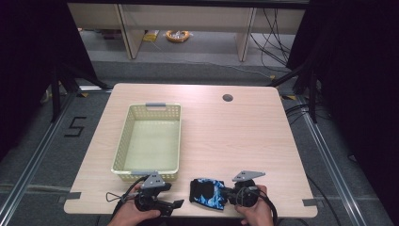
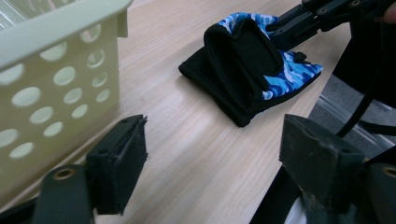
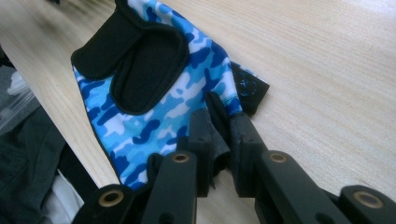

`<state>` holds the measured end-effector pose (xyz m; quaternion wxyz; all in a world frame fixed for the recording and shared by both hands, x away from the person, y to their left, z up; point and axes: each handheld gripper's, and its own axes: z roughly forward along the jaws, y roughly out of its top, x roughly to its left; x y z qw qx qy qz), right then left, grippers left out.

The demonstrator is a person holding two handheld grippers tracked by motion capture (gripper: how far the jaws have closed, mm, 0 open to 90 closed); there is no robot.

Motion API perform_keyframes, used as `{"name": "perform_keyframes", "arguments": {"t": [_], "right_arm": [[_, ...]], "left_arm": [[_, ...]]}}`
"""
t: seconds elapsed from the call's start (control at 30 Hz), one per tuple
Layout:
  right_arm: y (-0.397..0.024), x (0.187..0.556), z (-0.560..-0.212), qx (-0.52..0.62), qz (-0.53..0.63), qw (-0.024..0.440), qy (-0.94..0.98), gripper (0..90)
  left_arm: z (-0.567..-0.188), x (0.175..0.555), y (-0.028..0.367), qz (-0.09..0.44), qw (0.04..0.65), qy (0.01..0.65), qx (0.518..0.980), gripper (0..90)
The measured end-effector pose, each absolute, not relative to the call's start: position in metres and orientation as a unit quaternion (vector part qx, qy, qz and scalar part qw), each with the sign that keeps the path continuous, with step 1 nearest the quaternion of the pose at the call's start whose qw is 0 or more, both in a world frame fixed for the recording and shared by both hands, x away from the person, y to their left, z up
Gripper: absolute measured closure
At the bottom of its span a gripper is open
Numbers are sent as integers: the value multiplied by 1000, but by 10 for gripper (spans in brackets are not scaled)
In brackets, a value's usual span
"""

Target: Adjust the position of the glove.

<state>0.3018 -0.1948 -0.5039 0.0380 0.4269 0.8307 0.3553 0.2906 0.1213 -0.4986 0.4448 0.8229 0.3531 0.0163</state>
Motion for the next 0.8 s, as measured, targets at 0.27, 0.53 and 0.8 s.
{"name": "perform_keyframes", "arguments": {"t": [0.27, 0.53, 0.8], "right_arm": [[-193, 299, -504, 422, 355, 48, 833, 816], [-194, 299, -504, 419, 355, 47, 834, 814], [-194, 299, -503, 416, 348, 46, 839, 810]], "left_arm": [[-501, 303, 102, -15, 437, 370, 820, 399], [-507, 319, 89, -12, 417, 389, 821, 490], [-513, 327, 86, -60, 413, 404, 814, 568]]}}
